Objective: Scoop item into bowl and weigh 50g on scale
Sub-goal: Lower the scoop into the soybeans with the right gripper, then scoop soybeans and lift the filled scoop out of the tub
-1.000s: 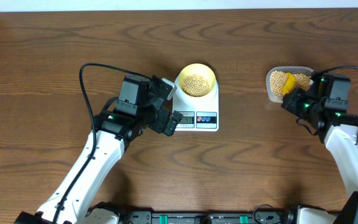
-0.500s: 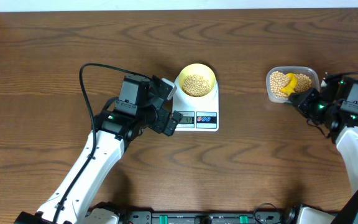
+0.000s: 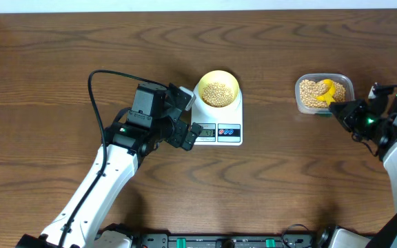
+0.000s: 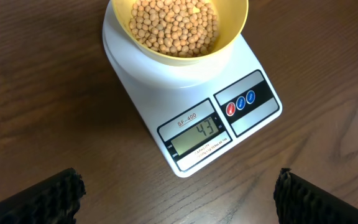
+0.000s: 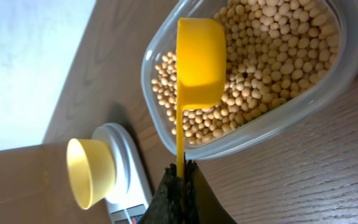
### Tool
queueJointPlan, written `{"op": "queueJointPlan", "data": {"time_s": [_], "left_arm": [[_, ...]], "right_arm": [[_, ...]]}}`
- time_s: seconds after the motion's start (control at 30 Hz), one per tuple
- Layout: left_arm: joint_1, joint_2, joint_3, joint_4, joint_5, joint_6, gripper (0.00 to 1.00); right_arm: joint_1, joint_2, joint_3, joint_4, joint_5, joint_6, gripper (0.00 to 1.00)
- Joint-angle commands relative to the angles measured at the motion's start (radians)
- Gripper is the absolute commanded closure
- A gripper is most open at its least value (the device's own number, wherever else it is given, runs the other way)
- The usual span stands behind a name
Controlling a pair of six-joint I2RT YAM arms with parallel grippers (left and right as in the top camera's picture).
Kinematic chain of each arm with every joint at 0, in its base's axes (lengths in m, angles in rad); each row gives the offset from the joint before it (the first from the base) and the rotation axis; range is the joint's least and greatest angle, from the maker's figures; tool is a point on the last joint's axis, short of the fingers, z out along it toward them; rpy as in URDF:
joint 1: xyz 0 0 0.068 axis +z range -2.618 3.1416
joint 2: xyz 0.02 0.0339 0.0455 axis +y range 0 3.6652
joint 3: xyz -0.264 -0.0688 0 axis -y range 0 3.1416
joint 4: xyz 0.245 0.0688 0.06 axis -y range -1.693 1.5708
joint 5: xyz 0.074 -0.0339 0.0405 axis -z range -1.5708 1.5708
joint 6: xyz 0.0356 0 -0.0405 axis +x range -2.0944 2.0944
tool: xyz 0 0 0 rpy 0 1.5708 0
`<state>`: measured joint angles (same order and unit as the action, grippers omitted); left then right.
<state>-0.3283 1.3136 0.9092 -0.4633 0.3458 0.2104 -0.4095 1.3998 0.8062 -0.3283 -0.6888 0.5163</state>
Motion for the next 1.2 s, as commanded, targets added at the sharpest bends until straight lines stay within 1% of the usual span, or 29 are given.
{"op": "queueJointPlan", "data": {"time_s": [0.0,0.37,0.67,0.87,1.17], "left_arm": [[0.004,0.007,-0.006,0.001,0.008,0.005,0.01],[0.005,0.007,-0.006,0.001,0.008,0.005,0.00],[0.005,0.007,-0.006,0.001,0.008,0.006,0.00],[0.005,0.007,-0.006,0.001,0.008,0.005,0.00],[0.005,0.007,-0.006,0.001,0.009,0.006,0.00]], "right_arm": [[-0.037,0.006,0.002,0.002,-0.098,0.007,0.99],[-0.131,0.006,0.002,-0.005,-0.228,0.007,0.99],[-0.135,0.006,0.002,-0.005,-0.273,0.018,0.99],[-0.135,0.006,0.002,-0.004,-0.280,0.103,0.99],[-0.133,0.006,0.002,0.003,-0.365,0.105,0.99]]}}
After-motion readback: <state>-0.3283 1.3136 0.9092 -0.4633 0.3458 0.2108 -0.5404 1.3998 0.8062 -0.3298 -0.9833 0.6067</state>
